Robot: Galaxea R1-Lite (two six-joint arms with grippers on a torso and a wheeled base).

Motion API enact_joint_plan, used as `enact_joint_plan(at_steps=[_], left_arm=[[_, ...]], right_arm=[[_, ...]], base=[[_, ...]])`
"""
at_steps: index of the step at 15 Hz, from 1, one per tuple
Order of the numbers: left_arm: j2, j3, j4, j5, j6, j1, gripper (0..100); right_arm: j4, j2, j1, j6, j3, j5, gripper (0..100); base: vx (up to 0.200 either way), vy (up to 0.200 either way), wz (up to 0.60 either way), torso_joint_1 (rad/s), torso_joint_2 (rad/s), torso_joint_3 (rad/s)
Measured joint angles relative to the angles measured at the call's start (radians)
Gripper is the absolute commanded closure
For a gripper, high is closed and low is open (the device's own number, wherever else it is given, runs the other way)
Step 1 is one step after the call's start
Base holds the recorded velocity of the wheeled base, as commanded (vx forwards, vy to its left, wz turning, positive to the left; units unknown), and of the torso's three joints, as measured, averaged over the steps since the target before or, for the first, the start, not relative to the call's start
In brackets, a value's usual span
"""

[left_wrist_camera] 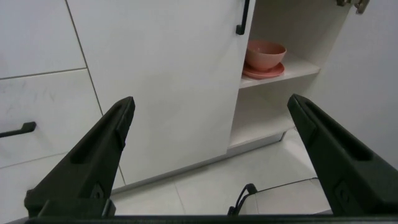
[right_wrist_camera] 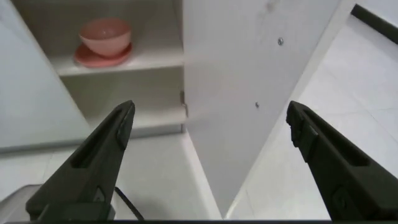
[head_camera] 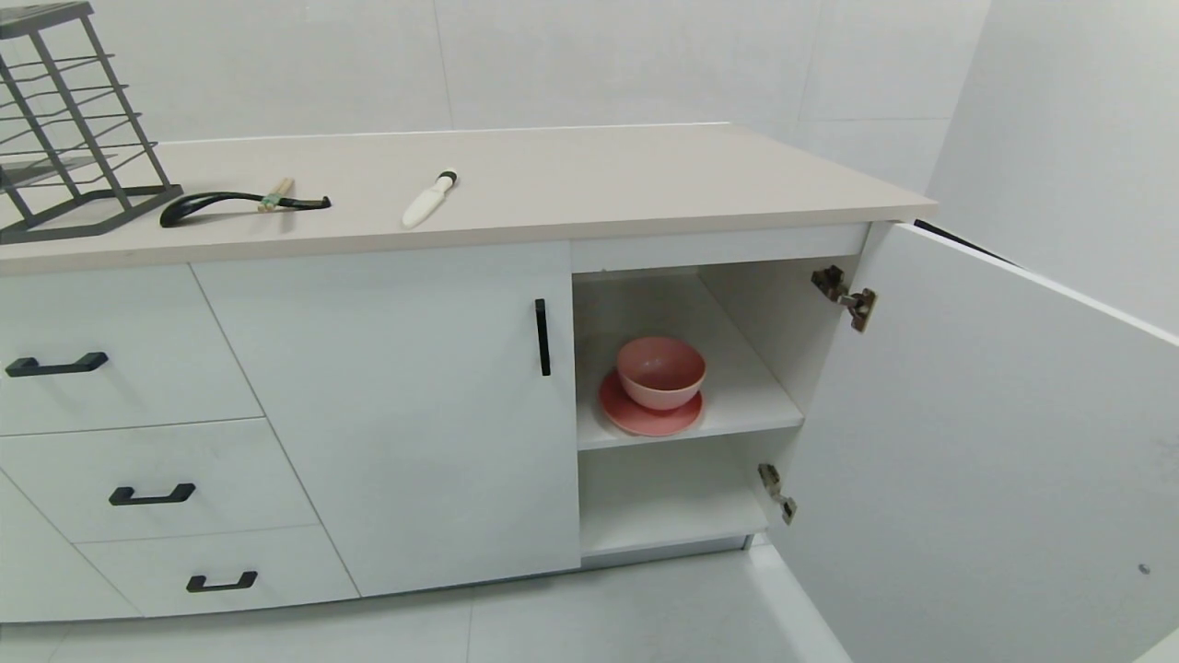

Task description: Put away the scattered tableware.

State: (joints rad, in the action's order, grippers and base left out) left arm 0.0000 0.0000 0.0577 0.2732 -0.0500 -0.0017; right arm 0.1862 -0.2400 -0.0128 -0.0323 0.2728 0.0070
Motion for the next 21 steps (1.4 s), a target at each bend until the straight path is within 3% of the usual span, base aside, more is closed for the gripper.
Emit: enact_joint_plan(at_steps=[5,8,13,18,21], left_arm=[[0.0,0.0,0.001,0.0,-0.008,0.0,0],[0.0,0.0,0.001,0.0,-0.008,0.0,0],[0.0,0.0,0.002,-0.015,-0.009,0.0,0],[0.0,0.0,0.003,-0.028,-0.008,0.0,0],[0.0,0.0,0.003,-0.038,-0.01,0.0,0]], right_arm=[[-0.006,0.149,0.026,0.04,-0.073,0.234,0],[-0.003,0.165,0.034,0.044,-0.092,0.273,0],[-0.02,0.229,0.011,0.03,-0.164,0.123,0],[-0.177,0.236,0.011,0.044,-0.253,-0.048,0],[-0.176,0.237,0.011,0.041,-0.267,-0.056,0]], base=[[0.0,0.0,0.0,0.0,0.0,0.0],[0.0,0.0,0.0,0.0,0.0,0.0],[0.0,0.0,0.0,0.0,0.0,0.0],[0.0,0.0,0.0,0.0,0.0,0.0],[0.0,0.0,0.0,0.0,0.0,0.0]])
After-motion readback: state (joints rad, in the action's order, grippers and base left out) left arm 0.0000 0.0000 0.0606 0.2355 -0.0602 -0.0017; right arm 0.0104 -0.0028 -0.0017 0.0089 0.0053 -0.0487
